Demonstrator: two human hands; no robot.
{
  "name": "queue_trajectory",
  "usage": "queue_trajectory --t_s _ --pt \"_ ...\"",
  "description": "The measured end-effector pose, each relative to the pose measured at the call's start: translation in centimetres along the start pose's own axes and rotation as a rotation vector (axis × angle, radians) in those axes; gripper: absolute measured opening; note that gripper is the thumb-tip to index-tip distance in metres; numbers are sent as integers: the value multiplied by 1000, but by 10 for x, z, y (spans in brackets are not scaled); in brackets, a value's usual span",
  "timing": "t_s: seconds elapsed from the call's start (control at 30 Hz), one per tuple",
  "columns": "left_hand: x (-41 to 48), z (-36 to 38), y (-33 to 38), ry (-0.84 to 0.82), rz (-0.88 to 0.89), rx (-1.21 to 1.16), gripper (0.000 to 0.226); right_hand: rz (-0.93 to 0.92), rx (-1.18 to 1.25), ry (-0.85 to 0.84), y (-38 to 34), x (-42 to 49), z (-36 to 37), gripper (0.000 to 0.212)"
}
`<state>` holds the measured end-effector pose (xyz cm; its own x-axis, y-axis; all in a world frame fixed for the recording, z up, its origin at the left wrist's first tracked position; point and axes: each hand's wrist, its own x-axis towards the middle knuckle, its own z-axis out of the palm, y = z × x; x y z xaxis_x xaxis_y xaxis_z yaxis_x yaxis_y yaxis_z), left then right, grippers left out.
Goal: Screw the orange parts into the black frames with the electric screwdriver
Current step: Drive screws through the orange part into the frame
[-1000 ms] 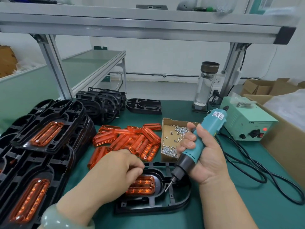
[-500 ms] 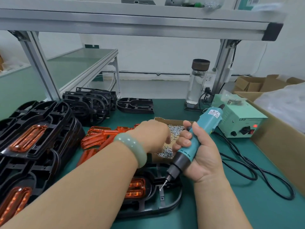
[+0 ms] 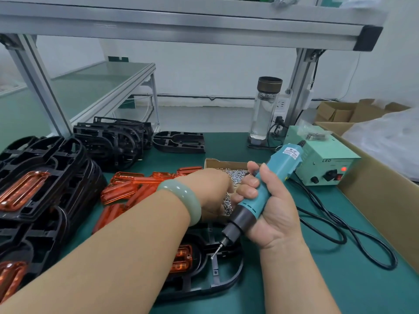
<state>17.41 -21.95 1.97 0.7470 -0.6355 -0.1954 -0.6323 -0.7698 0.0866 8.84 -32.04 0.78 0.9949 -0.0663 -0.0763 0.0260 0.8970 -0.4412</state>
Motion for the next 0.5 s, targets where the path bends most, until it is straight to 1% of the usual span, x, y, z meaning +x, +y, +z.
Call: queue_trajectory --t_s 0.03,0.13,0.2,0.27,0.33,0.43,0.5 --pt "1 0 2 -26 1 31 21 6 3 -5 0 0 -1 19" --pt "5 -1 10 -65 25 200 11 5 1 -1 1 0 0 19" --pt "7 1 13 -66 31 249 20 3 -7 8 2 1 0 19" --pt "9 4 13 -87 12 242 30 5 -13 14 3 1 1 20" --pt "9 6 13 -79 0 188 27 7 -18 19 4 1 1 20" --pt "6 8 9 55 17 90 18 11 -29 17 4 1 1 21" --pt "4 9 8 85 13 82 17 15 -24 13 4 0 0 20"
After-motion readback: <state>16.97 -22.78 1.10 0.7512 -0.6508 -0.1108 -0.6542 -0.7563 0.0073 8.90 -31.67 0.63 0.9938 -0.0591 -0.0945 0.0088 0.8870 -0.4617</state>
